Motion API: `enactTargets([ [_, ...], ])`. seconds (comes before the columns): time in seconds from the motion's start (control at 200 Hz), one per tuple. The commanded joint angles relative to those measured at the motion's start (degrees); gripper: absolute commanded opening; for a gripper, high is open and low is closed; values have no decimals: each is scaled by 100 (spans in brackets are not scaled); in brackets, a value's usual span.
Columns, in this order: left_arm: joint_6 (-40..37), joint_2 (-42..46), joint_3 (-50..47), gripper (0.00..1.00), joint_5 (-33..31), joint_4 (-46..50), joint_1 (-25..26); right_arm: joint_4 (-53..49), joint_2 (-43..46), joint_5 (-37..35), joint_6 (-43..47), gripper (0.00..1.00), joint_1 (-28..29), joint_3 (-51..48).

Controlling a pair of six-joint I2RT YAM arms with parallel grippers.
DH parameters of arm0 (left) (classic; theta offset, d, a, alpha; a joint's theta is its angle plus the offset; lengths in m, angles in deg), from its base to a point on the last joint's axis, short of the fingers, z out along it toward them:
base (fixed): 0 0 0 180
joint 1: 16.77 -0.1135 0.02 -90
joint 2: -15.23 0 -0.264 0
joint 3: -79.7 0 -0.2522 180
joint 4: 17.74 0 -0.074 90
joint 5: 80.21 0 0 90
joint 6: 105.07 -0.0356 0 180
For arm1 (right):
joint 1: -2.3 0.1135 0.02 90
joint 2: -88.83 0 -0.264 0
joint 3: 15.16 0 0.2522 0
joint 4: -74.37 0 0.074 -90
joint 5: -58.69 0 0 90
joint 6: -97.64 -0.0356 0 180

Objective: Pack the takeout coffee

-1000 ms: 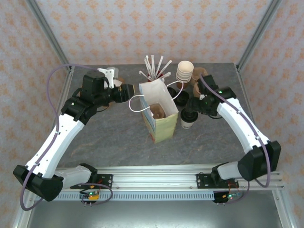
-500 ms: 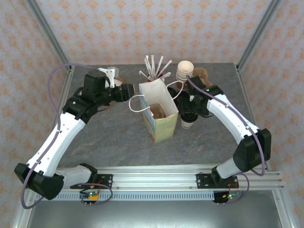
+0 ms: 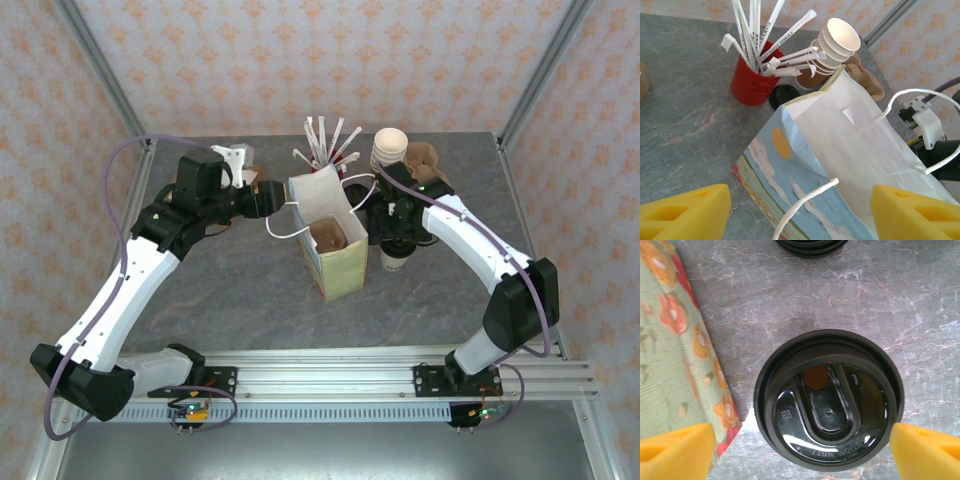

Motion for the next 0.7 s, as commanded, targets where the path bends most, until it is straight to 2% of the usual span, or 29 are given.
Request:
enactTargets([
  [0.0,-103,-9,183,75,158,82,44,-249,-29,-406,133,90,2,180],
  [0.09,-102,-15,184,75,155,84,44,-285,-48,-502,189,90,-15,185],
  [0.32,-93,-7,184,74,104,112,45,-215,-145,-76,268,86,-120,130],
  [0.696,-57,-17,175,74,75,102,45,-188,-204,-54,318,80,-208,39],
])
